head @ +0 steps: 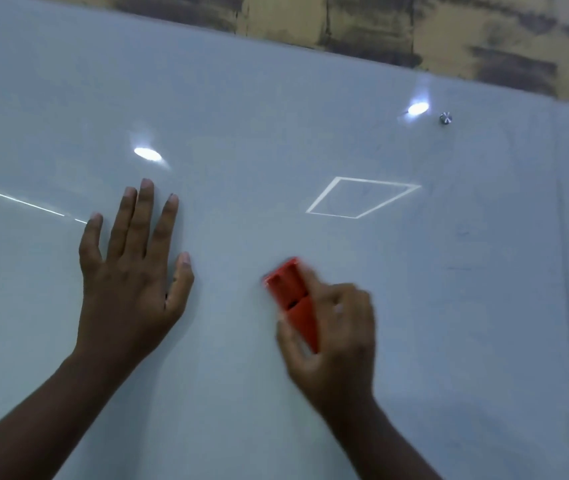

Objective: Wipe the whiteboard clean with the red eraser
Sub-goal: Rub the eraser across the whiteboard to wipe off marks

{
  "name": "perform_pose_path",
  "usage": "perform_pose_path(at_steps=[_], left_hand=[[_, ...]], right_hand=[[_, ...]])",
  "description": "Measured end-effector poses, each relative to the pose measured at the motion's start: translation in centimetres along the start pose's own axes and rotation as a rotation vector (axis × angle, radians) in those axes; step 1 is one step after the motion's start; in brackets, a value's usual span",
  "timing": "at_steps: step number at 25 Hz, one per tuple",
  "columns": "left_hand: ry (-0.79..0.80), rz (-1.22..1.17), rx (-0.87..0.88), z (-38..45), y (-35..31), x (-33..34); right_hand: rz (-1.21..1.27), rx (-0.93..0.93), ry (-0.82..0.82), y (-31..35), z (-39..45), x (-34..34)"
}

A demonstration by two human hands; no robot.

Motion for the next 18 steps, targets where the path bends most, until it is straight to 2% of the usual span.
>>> perform_pose_path(at_steps=[3,6,8,13,16,18], left_hand=[[0.019,-0.014,0.008,-0.1,0.1,0.1],[-0.018,-0.019,0.015,0.0,0.1,-0.1],[-0.053,-0.023,0.005,0.1,0.0,-0.3],[-0.095,0.030,0.010,0.6,-0.2,-0.4],[-0.111,0.083,0.011,2.3,-0.1,-0.1],[-0.123,0.069,0.014,4.1,-0.4,0.5]], right_hand=[[0.065,-0.267,0.108,4.7,-2.2,1.5],[0.044,-0.327,0.095,2.9,0.4,2.0],[-0.014,-0.239,0.024,-0.6,4.0,1.9],[-0.220,0.114,-0.201,-9.5,11.6,0.9],[-0.260,0.224,-0.226,-9.7,12.1,1.2],[-0.203,0.129,-0.172,-6.7,10.7,2.1]])
Point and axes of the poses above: each hand's wrist, its own z-axis towards the middle knuckle, its own x-axis out of the palm, y = z × x, the point moved 6 cm from there along z, towards the middle knuckle, and after that the axes turned 12 degrees about -y, right-handed, at the moved point
